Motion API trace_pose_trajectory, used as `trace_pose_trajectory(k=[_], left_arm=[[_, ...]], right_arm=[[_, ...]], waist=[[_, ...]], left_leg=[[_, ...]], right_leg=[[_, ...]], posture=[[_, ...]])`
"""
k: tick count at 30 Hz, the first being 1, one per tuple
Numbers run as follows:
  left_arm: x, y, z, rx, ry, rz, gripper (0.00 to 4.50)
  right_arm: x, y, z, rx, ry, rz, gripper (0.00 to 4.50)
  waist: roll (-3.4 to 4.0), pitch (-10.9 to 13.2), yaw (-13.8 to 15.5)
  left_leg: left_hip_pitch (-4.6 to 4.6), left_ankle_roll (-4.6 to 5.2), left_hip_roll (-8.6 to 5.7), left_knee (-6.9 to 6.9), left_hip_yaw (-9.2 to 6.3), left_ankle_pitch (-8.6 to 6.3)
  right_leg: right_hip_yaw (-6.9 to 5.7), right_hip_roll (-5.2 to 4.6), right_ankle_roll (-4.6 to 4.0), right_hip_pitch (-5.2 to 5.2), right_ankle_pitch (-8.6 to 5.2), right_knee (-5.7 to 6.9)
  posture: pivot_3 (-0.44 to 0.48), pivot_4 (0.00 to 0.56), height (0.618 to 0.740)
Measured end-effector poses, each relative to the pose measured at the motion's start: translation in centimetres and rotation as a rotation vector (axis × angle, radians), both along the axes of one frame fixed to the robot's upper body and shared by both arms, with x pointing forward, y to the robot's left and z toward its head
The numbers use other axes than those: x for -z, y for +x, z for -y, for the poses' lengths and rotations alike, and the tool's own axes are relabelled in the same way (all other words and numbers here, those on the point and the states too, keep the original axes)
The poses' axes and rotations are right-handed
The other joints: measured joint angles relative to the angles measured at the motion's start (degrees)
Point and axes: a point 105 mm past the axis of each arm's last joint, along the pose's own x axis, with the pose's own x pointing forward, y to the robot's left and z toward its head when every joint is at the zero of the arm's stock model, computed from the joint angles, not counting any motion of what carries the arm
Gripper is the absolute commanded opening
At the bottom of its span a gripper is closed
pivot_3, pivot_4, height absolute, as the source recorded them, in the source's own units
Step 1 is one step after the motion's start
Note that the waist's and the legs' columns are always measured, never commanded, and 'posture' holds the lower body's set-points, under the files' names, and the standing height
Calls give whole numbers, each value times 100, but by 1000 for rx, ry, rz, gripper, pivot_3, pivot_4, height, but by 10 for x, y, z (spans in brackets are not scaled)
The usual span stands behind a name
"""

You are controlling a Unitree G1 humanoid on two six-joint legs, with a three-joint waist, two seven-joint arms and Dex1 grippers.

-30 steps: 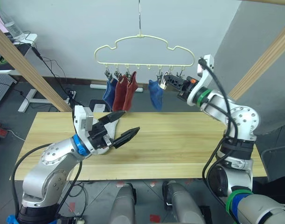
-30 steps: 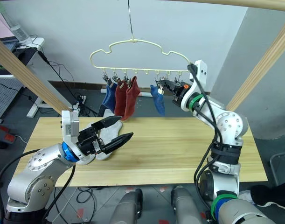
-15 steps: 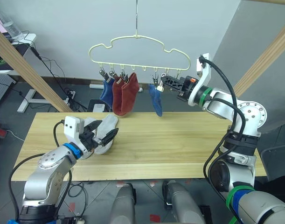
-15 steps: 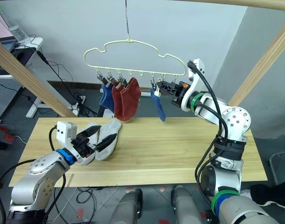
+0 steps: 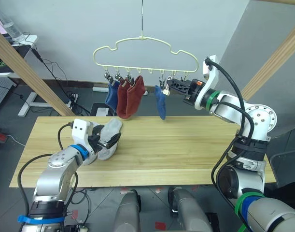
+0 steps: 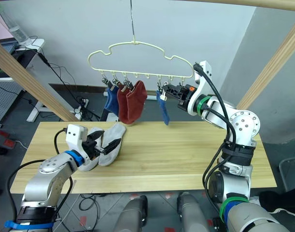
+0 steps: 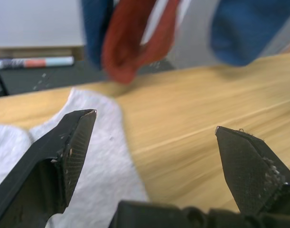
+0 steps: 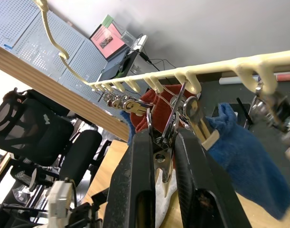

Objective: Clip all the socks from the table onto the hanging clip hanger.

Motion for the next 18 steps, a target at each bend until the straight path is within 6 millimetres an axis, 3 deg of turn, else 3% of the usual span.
trace_pose_trajectory(k=[9,14,18], left_arm=[[18,26,0,-47,92,-24,4500],[42,46,4,-60,125,-78,4500],[54,51,3,-67,129,-109,4500]], right_arm=[[0,-2,-2,-4,-14,1,222],[0,-3,-3,-2,-23,0,222],[-1,-4,-2,-1,-22,4,222]], waist=[[0,0,-15],[-1,0,-6],[-1,0,-19]], left_leg=[[-1,0,0,-2,6,0],[-5,0,-2,3,1,0],[-7,1,-3,1,4,0]], right_leg=[[1,0,-15,-1,9,-2],[-6,0,-7,-1,6,1],[-4,-3,-24,-3,17,-2]], posture=[[9,285,740],[-5,281,740],[-14,281,740]])
